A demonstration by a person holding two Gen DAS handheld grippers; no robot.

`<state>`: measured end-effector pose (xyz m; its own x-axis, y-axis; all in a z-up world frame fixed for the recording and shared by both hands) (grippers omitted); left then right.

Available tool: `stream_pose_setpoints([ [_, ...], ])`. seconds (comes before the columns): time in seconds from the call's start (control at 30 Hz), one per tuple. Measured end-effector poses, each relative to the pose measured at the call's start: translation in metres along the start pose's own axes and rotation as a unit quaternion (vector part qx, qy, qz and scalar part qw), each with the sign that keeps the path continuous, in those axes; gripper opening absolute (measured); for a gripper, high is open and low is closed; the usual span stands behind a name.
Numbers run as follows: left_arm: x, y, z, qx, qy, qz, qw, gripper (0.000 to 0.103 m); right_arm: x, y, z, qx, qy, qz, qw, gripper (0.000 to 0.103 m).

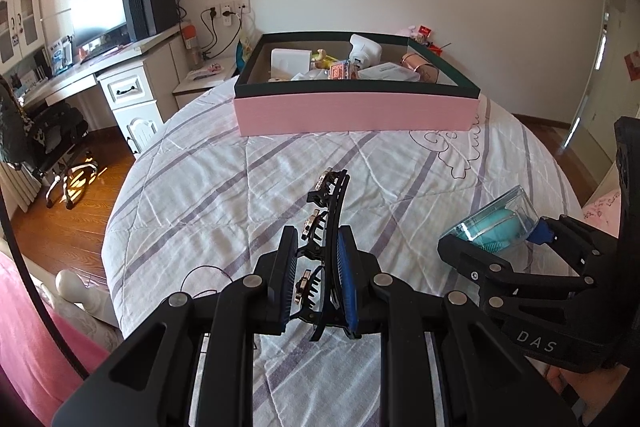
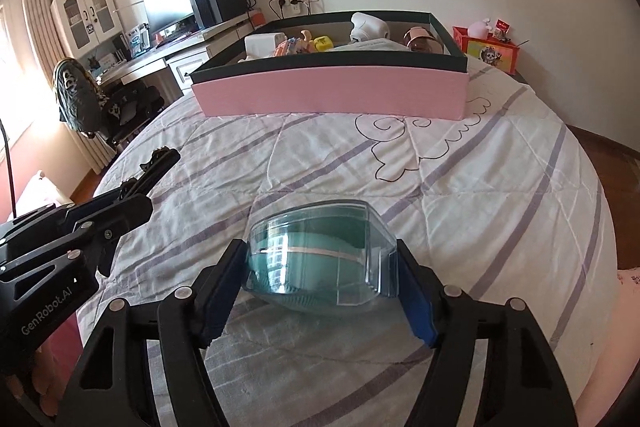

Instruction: Organize rigid objects

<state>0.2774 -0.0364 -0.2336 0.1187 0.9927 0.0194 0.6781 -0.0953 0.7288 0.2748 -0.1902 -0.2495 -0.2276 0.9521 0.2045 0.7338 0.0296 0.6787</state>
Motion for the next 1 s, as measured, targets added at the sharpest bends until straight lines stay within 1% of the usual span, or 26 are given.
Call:
stream_pose_setpoints([
  [0.13,0.000,0.008,-0.021,-0.026,-0.002,-0.002,0.9997,0.020,0.008,0.005,-0.022,-0.029,0.004,-0.007,1.000,0.072],
  [0.3,0.000,0.022,-0.063,-0.079,0.003,-0.001,0.9969,0.020,0.028,0.024,-0.077,-0.105,-0.002,-0.027,0.994,0.072],
  [0.47,-0.001,0.034,-0.107,-0.132,0.010,0.000,0.9912,0.020,0.049,0.037,-0.129,-0.162,-0.002,-0.050,0.985,0.072],
  [0.57,-0.002,0.039,-0.131,-0.163,0.014,-0.001,0.9865,0.020,0.061,0.041,-0.152,-0.185,-0.001,-0.062,0.981,0.072],
  [0.63,-0.001,0.041,-0.143,-0.175,0.017,0.001,0.9844,0.020,0.068,0.041,-0.164,-0.196,-0.003,-0.069,0.978,0.072],
  [0.7,-0.001,0.041,-0.154,-0.186,0.022,0.003,0.9823,0.020,0.073,0.042,-0.175,-0.208,-0.003,-0.074,0.975,0.070],
  [0.73,-0.001,0.041,-0.159,-0.191,0.021,0.003,0.9813,0.020,0.076,0.042,-0.181,-0.215,-0.001,-0.077,0.974,0.065],
  [0.77,-0.002,0.041,-0.162,-0.194,0.020,0.003,0.9809,0.020,0.078,0.043,-0.186,-0.222,0.000,-0.079,0.972,0.063],
  [0.8,-0.003,0.041,-0.161,-0.192,0.019,0.007,0.9812,0.020,0.080,0.044,-0.188,-0.223,-0.004,-0.081,0.971,0.063],
  [0.83,-0.005,0.041,-0.157,-0.187,0.020,0.011,0.9822,0.020,0.081,0.045,-0.187,-0.217,-0.016,-0.084,0.972,0.063],
  [0.9,-0.005,0.037,-0.135,-0.180,0.017,0.005,0.9835,0.020,0.077,0.046,-0.177,-0.210,-0.022,-0.083,0.974,0.063],
  [0.93,-0.005,0.033,-0.115,-0.166,0.020,0.001,0.9860,0.020,0.071,0.044,-0.163,-0.194,-0.028,-0.076,0.978,0.063],
  [0.97,-0.006,0.025,-0.090,-0.132,0.025,0.006,0.9909,0.020,0.062,0.039,-0.145,-0.181,-0.030,-0.065,0.981,0.063],
  [1.0,-0.005,0.016,-0.068,-0.094,0.019,0.005,0.9953,0.020,0.052,0.031,-0.123,-0.164,-0.023,-0.055,0.985,0.063],
])
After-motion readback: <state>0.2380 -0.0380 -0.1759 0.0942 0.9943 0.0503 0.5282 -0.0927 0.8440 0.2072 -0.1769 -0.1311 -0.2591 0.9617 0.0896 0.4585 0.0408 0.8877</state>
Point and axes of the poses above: each gripper's, at about its wrist camera, not at the fingertips, and z roughly the way its jaws point, x to its left, y to its top, the point moved 3 cm from there along z, roughly the way its jaws point, and after that the axes turned 2 degrees about y, right-handed, at the moved point
